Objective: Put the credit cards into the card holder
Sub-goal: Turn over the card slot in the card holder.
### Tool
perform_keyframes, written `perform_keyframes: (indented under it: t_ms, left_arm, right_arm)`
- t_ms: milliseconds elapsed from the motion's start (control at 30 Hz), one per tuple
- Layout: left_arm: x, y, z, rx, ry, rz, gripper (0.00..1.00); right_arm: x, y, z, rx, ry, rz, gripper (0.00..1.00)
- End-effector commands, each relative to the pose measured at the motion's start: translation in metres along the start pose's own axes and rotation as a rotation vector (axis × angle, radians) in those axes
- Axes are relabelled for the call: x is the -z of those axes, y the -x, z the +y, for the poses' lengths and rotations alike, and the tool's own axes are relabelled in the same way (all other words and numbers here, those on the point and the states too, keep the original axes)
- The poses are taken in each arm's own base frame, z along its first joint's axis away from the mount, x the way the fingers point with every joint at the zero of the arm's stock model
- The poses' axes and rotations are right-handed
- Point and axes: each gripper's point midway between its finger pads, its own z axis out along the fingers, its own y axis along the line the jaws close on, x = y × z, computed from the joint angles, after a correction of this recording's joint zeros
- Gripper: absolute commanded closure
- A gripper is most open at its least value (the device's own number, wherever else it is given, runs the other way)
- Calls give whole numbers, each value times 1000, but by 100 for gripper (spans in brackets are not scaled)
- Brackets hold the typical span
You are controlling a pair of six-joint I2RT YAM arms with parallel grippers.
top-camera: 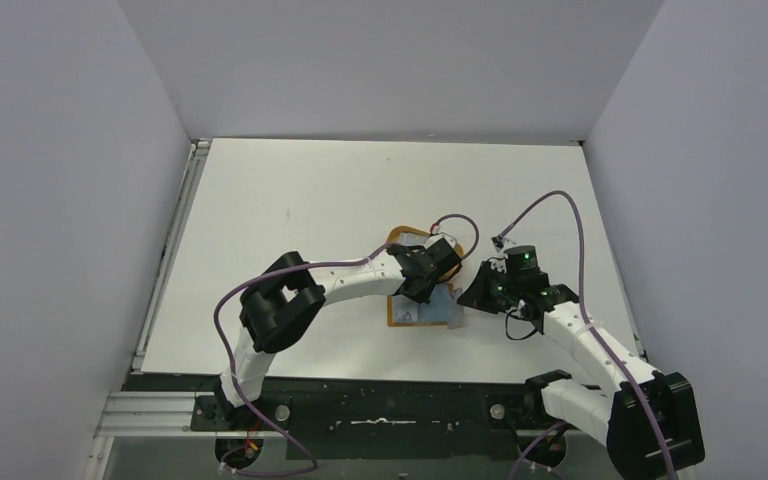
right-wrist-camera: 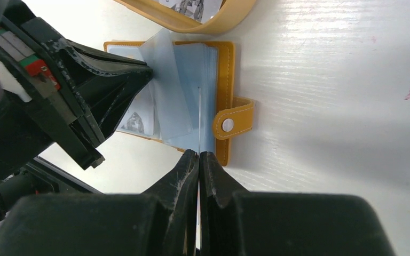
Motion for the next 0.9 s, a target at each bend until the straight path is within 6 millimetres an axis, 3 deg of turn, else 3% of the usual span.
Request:
perform_keyframes:
  t_ms: [0,567,867]
  left_arm:
    - [-18,-41,12,-35,36,136,96]
    - [-12,-36,8,-23,15,126,97]
    - [12,-13,9,0,-12,68,83]
  right_arm:
    - [-5,8,6,7,31,-16,100]
    - [-18,4,23,20,112,29,100]
    - [-38,-1,37,25,150,60,100]
